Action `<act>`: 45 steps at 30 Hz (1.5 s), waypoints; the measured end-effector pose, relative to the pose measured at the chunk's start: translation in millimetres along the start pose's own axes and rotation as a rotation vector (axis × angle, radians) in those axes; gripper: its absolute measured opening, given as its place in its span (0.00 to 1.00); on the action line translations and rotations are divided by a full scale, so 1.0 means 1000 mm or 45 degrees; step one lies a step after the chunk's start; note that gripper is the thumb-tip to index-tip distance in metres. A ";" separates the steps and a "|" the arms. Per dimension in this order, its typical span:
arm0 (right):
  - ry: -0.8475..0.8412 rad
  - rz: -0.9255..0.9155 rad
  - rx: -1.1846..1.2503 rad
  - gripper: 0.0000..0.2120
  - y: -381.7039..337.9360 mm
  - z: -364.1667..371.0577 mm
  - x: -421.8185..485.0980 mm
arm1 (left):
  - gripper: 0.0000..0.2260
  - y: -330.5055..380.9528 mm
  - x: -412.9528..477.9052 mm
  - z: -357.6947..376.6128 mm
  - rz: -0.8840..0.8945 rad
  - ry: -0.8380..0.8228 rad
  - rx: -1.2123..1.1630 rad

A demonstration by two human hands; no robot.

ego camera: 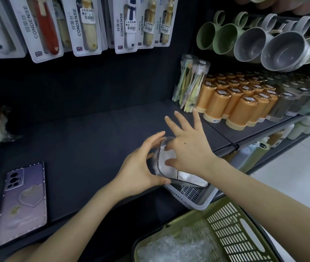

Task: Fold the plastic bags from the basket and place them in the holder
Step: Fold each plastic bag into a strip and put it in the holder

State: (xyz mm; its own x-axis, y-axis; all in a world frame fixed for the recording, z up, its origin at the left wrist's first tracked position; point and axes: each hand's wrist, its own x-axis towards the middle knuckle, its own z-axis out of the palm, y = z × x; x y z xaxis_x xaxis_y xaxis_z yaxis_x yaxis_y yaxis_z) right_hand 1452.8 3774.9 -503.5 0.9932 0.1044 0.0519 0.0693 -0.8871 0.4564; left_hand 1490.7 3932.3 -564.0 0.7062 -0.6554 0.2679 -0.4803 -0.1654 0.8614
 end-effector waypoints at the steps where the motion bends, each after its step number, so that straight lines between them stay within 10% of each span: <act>1: -0.048 0.041 -0.008 0.24 -0.004 0.003 0.002 | 0.50 0.000 -0.001 0.001 -0.007 -0.002 0.002; 21: -0.297 0.142 0.025 0.22 -0.021 0.005 -0.001 | 0.46 0.000 -0.003 0.005 -0.096 -0.006 -0.170; 33: -0.110 0.319 0.908 0.03 0.046 -0.011 -0.040 | 0.47 -0.004 -0.003 0.001 -0.098 -0.032 -0.177; 45: -0.113 0.402 0.962 0.21 0.014 0.050 -0.050 | 0.48 -0.002 -0.003 -0.003 -0.105 -0.057 -0.163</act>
State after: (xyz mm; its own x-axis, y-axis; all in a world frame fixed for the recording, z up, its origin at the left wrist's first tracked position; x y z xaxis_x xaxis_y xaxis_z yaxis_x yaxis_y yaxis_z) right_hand 1408.7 3735.1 -544.2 0.9779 -0.2087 -0.0070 -0.2017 -0.9353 -0.2908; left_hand 1491.2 3936.9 -564.8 0.7151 -0.6763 0.1770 -0.3492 -0.1263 0.9285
